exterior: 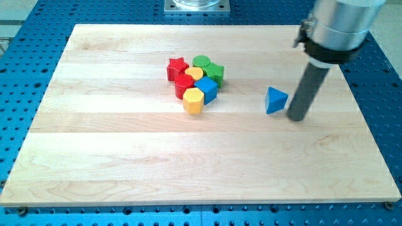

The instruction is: Move the triangle below the green star

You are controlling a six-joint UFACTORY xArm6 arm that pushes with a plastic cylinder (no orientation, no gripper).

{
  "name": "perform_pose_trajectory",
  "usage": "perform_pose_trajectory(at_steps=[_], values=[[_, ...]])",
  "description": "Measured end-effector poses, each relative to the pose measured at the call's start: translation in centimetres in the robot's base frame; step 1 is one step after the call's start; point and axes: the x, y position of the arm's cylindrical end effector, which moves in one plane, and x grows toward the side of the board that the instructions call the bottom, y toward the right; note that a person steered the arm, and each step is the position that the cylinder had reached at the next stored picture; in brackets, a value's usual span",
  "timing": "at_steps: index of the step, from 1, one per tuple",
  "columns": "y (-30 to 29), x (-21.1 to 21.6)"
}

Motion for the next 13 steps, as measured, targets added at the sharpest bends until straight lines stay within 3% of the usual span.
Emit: perform_pose_trajectory(at_steps=[2,4,5,7,8,9,11,13], values=[[-3.0,-3.3],[0.3,-7.3],[-0.6,-7.0],[-3.1,-1.0],[-4.0,-1.3],[-1.5,2.0],[-1.2,-3.7],[-5.6,-3.7]])
